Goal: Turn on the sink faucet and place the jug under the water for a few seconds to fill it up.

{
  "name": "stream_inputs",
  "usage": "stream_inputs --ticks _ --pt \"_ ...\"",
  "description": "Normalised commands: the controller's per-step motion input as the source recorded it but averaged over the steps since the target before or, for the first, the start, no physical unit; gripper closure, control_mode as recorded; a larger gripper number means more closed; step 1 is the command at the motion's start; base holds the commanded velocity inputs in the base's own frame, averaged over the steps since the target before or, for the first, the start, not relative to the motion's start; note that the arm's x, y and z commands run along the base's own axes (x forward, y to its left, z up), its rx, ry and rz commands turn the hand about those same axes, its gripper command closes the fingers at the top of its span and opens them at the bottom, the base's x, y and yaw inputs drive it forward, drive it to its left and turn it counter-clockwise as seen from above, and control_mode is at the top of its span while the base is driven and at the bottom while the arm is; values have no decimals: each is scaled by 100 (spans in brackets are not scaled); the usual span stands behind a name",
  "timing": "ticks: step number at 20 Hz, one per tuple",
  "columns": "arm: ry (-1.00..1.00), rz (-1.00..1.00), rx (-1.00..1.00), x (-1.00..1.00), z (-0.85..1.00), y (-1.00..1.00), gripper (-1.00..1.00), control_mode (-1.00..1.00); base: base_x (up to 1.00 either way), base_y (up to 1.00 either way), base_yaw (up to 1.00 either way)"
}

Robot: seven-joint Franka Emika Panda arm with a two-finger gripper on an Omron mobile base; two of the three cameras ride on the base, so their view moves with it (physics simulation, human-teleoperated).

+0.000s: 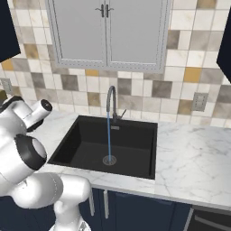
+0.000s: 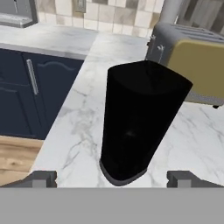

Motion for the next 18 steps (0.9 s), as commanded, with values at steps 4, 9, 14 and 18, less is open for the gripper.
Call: stream_inputs --ticks 4,9,14,18 --pt "2 6 1 20 -17 19 -100 -100 0 0 0" --pt "2 4 2 13 -16 20 -100 -100 0 0 0" --pt "4 4 1 10 -19 19 -100 -100 0 0 0" --pt "3 4 0 8 -20 17 -100 -100 0 0 0"
